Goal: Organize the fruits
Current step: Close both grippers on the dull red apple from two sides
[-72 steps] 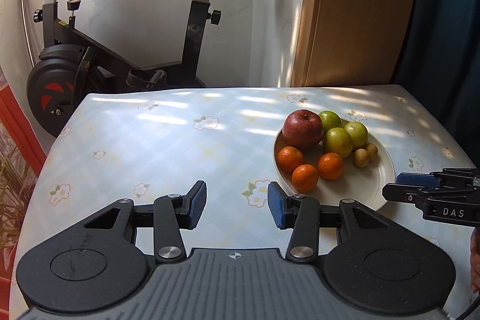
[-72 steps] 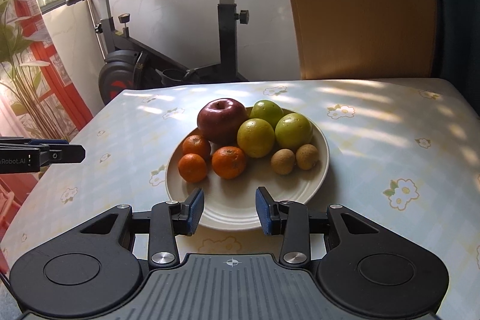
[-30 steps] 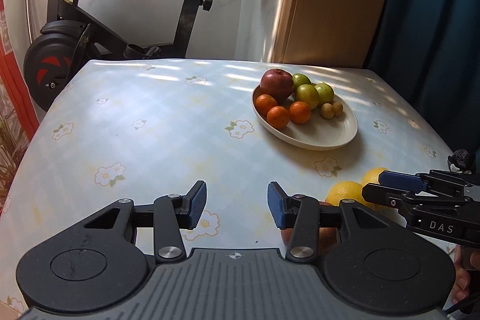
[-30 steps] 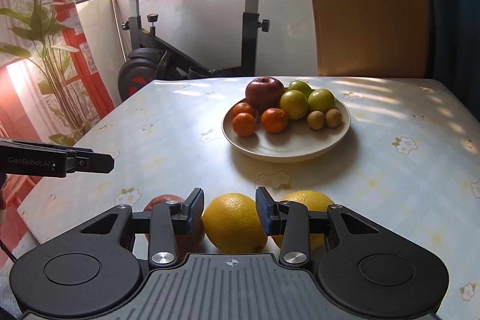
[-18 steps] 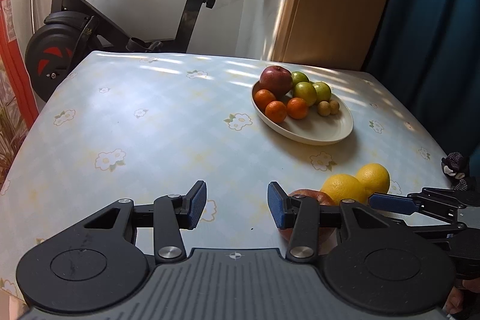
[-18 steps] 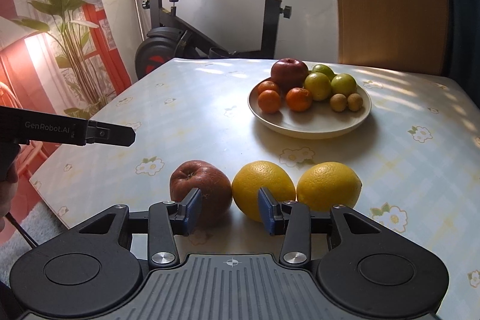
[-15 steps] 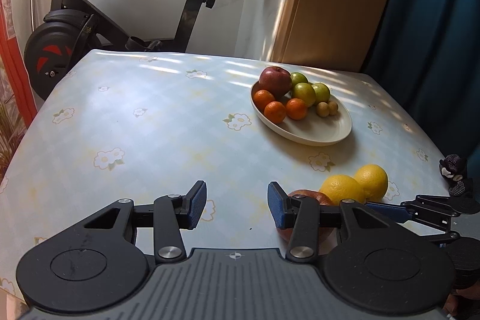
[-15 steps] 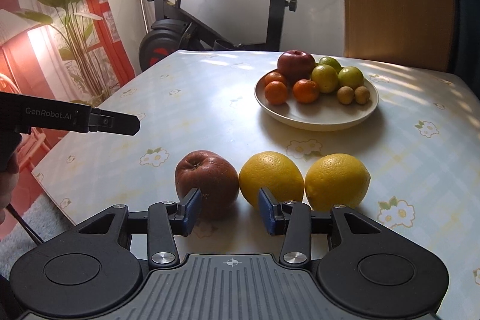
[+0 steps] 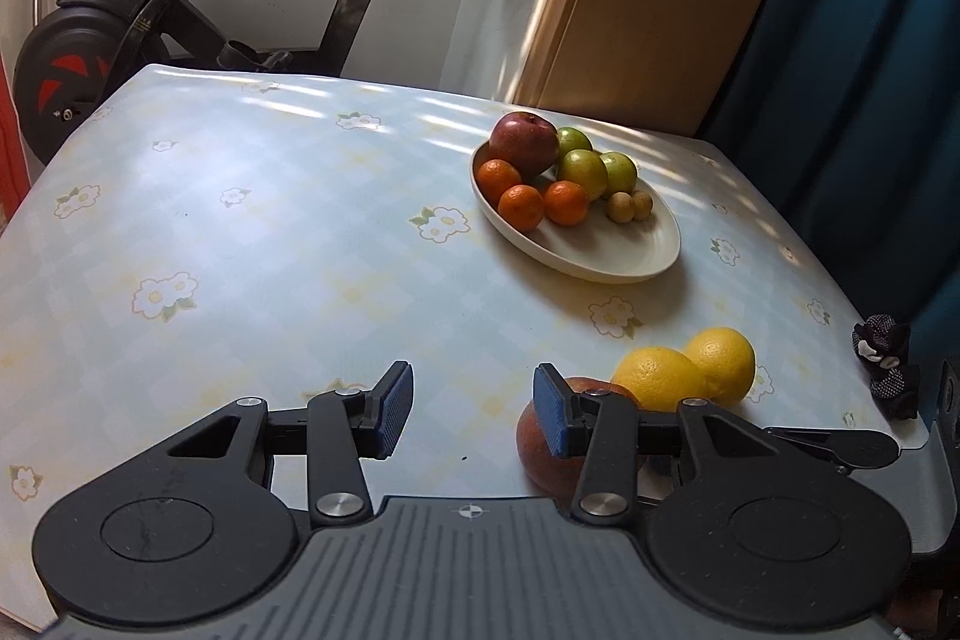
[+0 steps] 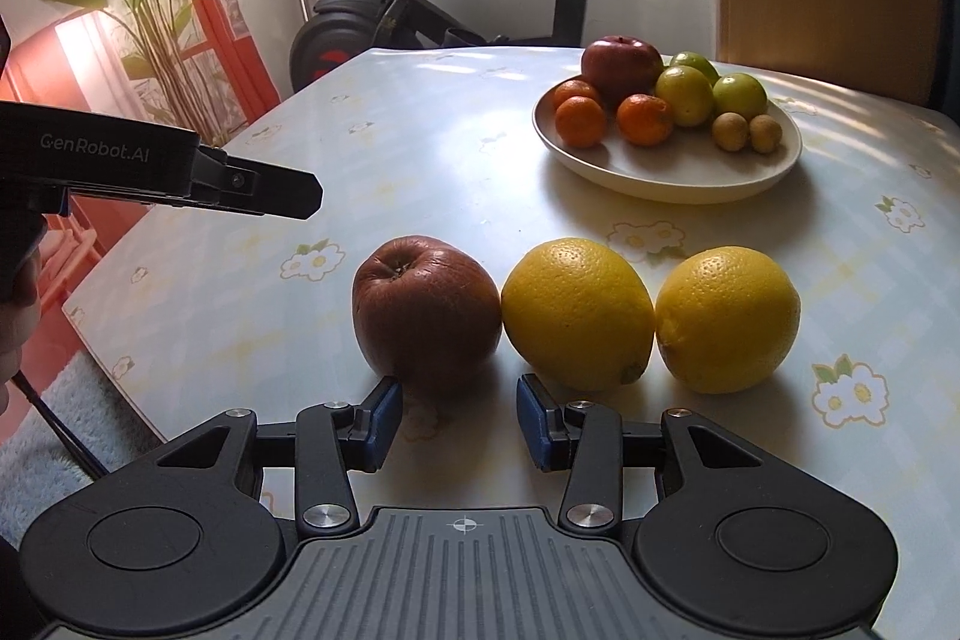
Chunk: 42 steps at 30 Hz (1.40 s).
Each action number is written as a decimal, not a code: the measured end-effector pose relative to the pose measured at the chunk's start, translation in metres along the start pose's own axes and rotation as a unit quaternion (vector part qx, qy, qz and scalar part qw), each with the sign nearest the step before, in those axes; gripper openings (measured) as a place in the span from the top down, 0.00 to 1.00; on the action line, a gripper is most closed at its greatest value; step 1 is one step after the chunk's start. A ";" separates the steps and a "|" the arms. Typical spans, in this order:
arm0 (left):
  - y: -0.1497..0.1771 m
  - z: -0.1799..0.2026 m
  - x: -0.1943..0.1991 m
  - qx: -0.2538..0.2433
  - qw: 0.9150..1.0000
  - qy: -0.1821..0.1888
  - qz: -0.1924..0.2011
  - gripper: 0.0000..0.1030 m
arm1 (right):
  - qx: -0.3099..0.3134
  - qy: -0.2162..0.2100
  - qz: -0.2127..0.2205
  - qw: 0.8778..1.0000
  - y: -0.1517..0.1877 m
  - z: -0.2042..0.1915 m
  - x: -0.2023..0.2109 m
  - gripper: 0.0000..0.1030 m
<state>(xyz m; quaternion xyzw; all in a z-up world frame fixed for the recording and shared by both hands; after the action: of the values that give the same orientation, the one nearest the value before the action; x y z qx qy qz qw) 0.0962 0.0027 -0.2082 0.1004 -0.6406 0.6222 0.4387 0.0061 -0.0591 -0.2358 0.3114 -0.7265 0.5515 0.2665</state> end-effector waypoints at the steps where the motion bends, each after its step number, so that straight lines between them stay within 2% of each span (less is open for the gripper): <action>1: 0.000 0.002 -0.002 0.004 1.000 0.013 -0.002 0.55 | 0.000 -0.002 -0.002 1.000 0.000 0.000 -0.002 0.62; 4: 0.004 0.008 -0.011 0.010 0.999 0.041 -0.015 0.55 | 0.001 -0.007 -0.005 1.000 0.000 -0.001 -0.006 0.62; 13: 0.009 0.015 -0.026 0.012 0.996 0.074 -0.038 0.56 | 0.007 -0.019 -0.005 1.000 -0.001 -0.004 -0.014 0.61; 20: 0.014 0.018 -0.037 0.007 0.995 0.086 -0.053 0.56 | 0.009 -0.019 -0.005 1.000 -0.002 -0.004 -0.017 0.58; 29: 0.012 0.016 -0.040 0.021 0.993 0.108 -0.050 0.59 | 0.027 -0.017 -0.001 0.999 -0.007 -0.009 -0.022 0.57; 34: 0.012 0.016 -0.040 0.019 0.993 0.109 -0.048 0.59 | 0.029 -0.019 -0.001 0.999 -0.009 -0.010 -0.025 0.55; 40: 0.010 0.005 -0.036 0.024 0.995 0.091 -0.041 0.59 | 0.040 -0.032 -0.005 0.999 -0.015 -0.020 -0.034 0.56; 42: 0.009 -0.002 -0.035 0.031 0.995 0.084 -0.039 0.60 | 0.061 -0.033 -0.002 0.998 -0.018 -0.025 -0.039 0.56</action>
<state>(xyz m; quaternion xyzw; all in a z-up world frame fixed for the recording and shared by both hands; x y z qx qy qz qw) 0.1115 -0.0086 -0.2387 0.0866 -0.5776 0.6303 0.5114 0.0466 -0.0322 -0.2460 0.3468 -0.6989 0.5840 0.2241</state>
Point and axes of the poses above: each gripper's, at about its wrist camera, not at the fingertips, and x roughly against the way its jaws point, z to its right, y to its underside, the point moved 9 cm from there along -x, roughly the way its jaws point, and after that the axes turned 5 degrees about -x, right-handed, at the moved point
